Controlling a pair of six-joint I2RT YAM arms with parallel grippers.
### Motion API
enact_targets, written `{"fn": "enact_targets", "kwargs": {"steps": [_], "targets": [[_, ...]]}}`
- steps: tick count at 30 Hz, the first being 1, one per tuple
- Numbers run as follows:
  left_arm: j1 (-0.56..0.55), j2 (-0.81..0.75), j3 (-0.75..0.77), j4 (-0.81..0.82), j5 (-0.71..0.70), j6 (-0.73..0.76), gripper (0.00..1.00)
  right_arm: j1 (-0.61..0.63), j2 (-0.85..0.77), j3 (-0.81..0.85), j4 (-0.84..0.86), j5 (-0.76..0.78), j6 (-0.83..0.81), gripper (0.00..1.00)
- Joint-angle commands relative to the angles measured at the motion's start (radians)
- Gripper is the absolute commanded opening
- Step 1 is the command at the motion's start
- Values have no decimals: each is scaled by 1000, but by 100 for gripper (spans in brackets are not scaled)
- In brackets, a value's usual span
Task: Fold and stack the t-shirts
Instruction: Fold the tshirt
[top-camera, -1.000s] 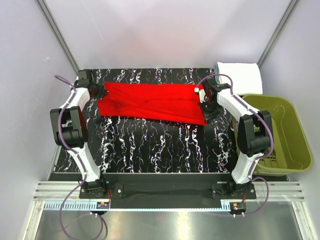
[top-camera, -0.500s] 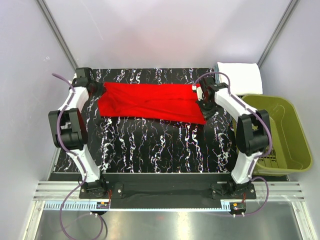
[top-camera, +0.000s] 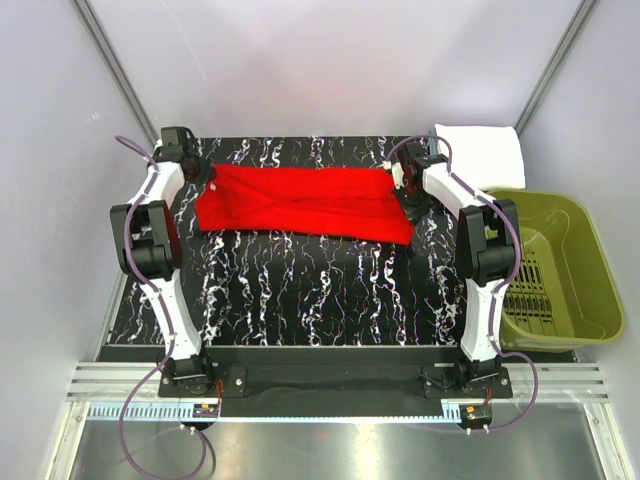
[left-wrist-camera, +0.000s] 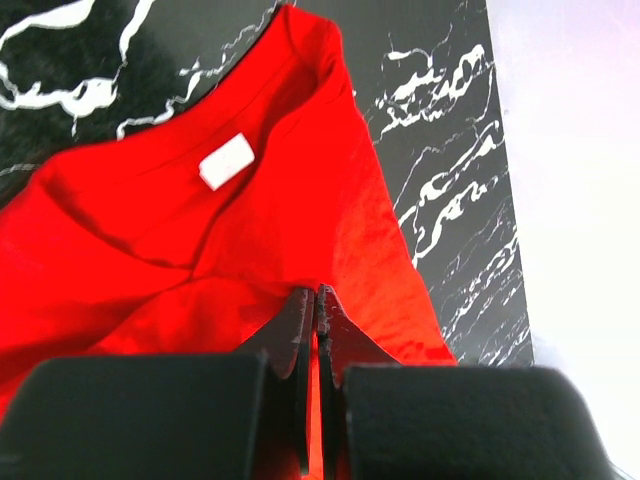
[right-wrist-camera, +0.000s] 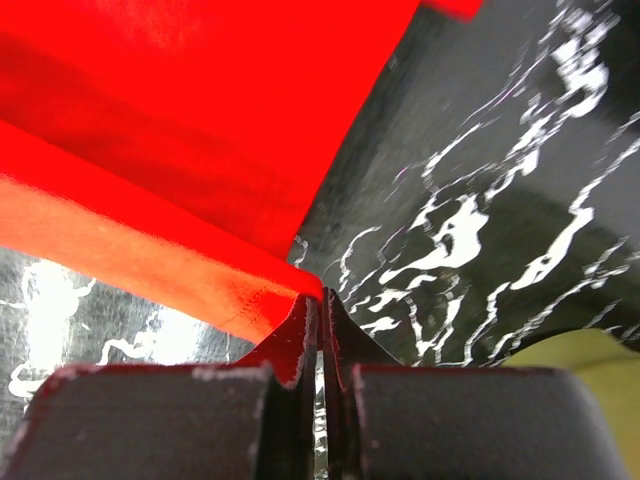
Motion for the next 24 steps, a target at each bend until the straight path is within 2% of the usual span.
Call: {"fn": "enact_targets", "kwargs": {"steps": [1,15,24], "targets": [[2,22,79,4,-42,7,0,-13,17,75,15,60,-36,0],[1,71,133,-23,-126,47,0,-20,212,346,-58,63,-99,0],[1,84,140,-49,-175,82,0,-20,244,373,-60,57,-100,1]]}}
